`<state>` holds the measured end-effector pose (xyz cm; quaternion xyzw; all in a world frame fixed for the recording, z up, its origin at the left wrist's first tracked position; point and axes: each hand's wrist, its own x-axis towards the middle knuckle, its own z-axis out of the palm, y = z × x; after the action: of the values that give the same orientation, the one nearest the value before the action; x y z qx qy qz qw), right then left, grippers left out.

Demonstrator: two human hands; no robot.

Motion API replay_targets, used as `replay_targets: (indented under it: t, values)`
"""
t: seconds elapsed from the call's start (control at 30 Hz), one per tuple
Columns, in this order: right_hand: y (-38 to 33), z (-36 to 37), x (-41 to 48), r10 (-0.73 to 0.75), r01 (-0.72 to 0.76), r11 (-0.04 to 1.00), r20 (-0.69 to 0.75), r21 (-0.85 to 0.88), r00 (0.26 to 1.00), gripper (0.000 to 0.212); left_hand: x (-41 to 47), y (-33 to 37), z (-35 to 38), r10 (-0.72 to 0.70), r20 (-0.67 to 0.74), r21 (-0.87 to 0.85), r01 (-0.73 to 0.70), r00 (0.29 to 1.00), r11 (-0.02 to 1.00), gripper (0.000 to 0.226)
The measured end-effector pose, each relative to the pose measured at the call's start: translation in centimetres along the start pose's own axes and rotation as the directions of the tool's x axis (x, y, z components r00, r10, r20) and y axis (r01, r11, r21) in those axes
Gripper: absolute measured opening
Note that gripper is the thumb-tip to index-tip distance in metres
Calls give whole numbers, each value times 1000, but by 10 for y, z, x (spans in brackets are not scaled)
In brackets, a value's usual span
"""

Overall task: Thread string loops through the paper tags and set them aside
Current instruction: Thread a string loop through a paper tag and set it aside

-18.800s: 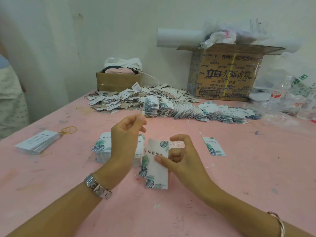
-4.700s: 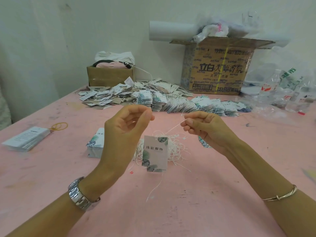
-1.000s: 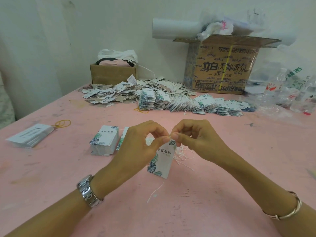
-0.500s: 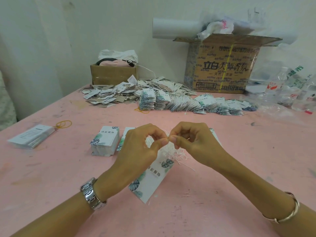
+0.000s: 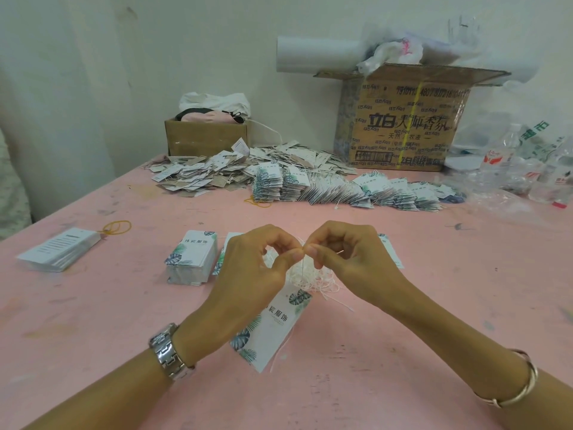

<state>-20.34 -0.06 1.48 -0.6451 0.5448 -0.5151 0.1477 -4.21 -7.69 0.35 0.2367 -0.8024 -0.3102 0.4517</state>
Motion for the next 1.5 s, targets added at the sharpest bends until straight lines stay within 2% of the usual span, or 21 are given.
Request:
replay_targets:
  t: [0.1, 0.2, 0.27, 0.3, 0.33, 0.37, 0.47, 0.53, 0.63, 0.73, 0.87, 0.97, 1.07, 1.17, 1.27, 1.33, 1.5]
  values:
    - [-4, -5, 4, -19, 20, 1000, -25, 18, 1000, 7, 5, 2, -2, 18, 13, -29, -18, 1000, 999, 7]
    - [-2, -5, 0, 7, -2, 994, -41, 113, 999, 25, 10, 0, -4, 29, -2, -41, -29, 1000, 999, 9]
    - [5, 4, 9, 167, -155, 975, -64, 156, 984, 37, 12, -1, -5, 0, -42, -88, -4, 999, 996, 10]
    - [9, 11, 16, 288, -279, 952, -56, 129, 956, 38, 14, -3, -5, -26, -69, -130, 17, 997, 991, 9]
    - [11, 17, 17, 399, -396, 910, 2, 119, 917, 37, 16, -4, -6, -56, -99, -181, 38, 993, 983, 8]
    - [14, 22, 13, 448, -455, 883, 82, 114, 890, 39, 17, -5, -8, -87, -130, -233, 55, 988, 971, 7]
    - [13, 43, -8, 353, -372, 925, 193, 76, 916, 74, 21, -8, -12, -163, -206, -350, 83, 965, 933, 6]
    - [14, 48, -19, 289, -318, 938, 195, 140, 937, 81, 22, -9, -12, -196, -241, -406, 85, 950, 910, 6]
    - [15, 51, -15, 241, -265, 947, 145, 179, 960, 70, 25, -9, -13, -236, -279, -459, 87, 931, 884, 7]
    - [17, 50, -15, 211, -222, 963, 84, 156, 974, 50, 26, -8, -14, -248, -284, -499, 78, 926, 863, 8]
    - [17, 49, -15, 218, -233, 962, 114, 142, 969, 20, 27, -7, -14, -258, -292, -529, 69, 921, 846, 10]
    - [14, 50, -15, 219, -238, 942, 104, 236, 970, 31, 30, -8, -15, -317, -331, -572, 78, 888, 816, 10]
    - [11, 46, -15, 173, -172, 928, 29, 329, 985, 44, 32, -12, -18, -421, -394, -603, 116, 817, 789, 13]
    - [10, 42, -14, 120, -99, 929, -38, 358, 992, 28, 34, -16, -22, -513, -432, -643, 145, 741, 752, 16]
    - [12, 36, -10, 91, -56, 933, -83, 357, 992, 15, 34, -18, -21, -563, -424, -664, 179, 710, 726, 13]
    - [13, 28, -6, 95, -45, 932, -121, 358, 988, 16, 31, -19, -21, -572, -394, -669, 202, 720, 716, 9]
    - [15, -7, 10, 127, -57, 946, -203, 318, 971, 14, 25, -19, -18, -513, -251, -571, 303, 821, 763, 7]
